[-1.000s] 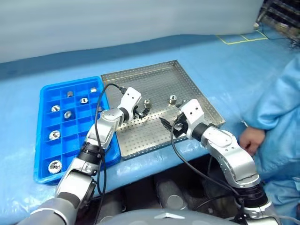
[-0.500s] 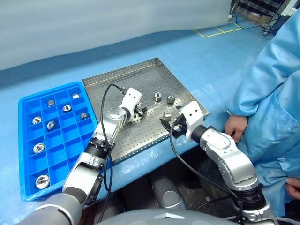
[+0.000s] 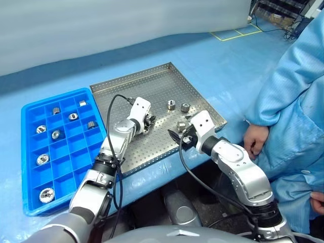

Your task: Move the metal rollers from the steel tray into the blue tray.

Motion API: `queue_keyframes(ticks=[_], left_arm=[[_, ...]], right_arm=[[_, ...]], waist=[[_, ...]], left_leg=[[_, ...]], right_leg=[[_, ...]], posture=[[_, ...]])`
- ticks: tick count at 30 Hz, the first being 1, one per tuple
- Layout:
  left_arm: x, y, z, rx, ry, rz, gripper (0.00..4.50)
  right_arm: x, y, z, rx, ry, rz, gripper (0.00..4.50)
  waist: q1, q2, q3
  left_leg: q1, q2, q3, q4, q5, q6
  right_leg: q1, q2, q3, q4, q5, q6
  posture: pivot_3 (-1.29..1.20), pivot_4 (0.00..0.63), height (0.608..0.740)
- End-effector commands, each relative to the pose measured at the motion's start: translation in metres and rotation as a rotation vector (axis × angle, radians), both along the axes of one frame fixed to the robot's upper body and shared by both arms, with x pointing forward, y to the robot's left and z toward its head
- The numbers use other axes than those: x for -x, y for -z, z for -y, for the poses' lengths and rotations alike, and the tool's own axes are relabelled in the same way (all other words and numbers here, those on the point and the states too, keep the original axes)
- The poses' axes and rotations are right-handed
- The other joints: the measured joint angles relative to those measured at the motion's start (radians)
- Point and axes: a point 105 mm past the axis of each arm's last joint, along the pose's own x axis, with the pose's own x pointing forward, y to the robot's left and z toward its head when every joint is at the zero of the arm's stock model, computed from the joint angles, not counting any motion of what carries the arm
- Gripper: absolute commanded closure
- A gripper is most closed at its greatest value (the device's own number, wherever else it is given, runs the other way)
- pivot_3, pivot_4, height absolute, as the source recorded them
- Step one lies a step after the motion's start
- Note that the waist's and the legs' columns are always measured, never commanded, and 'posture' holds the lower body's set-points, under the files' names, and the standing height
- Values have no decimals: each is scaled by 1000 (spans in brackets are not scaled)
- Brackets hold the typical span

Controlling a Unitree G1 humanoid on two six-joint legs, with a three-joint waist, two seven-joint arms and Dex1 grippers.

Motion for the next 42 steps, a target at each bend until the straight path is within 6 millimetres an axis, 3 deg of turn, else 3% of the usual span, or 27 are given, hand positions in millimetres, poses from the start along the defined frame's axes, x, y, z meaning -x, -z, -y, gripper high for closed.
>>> queue_keyframes(ticks=[1, 12, 21, 25, 31, 36, 42], left_arm=[[1, -9, 1, 18, 17, 19, 2655], [5, -24, -8, 65, 46, 30, 2670], [50, -66, -24, 123, 230, 41, 2670], [68, -87, -49, 59, 192, 109, 2670], [85, -106, -101, 7, -63, 179, 2670], [110, -103, -132, -55, -180, 162, 2670], [140, -90, -145, -155, -177, 106, 2670]], right_arm=[[1, -10, -6, -18, -22, 45, 0], [-1, -9, -10, -13, -47, 46, 0], [21, -8, -33, -78, -301, -16, 0], [31, -15, -46, -106, -435, -15, 0], [30, -20, -52, -102, -476, 9, 0], [28, -19, -52, -94, -474, 6, 0], [25, -15, -53, -84, -473, -7, 0]], waist=[[0, 0, 0], [0, 0, 0], [11, 1, 1], [26, 1, 1], [74, 1, 1], [124, 1, 1], [183, 1, 1]], left_leg=[[0, 0, 0, 0, 0, 0], [0, 0, 0, 0, 0, 0], [0, 1, 0, -2, 0, 0], [0, 0, 0, -1, 0, 0], [1, 1, 0, -1, 0, 0], [1, 1, -1, -2, 0, 0], [1, 0, 0, -3, 0, 0]], right_leg=[[0, 0, 0, 0, 0, 0], [0, 0, 0, 0, 0, 0], [-1, 0, 1, 0, 0, 0], [-1, 0, 1, 0, 0, 0], [-1, 0, 0, 1, -2, -3], [-2, 0, -1, 0, 0, -6], [-2, -4, -4, 0, -4, -15]], posture=[[-422, 150, 740], [-403, 150, 740], [-339, 150, 740], [-282, 150, 740], [-223, 150, 740], [-173, 150, 740], [-133, 150, 740]])
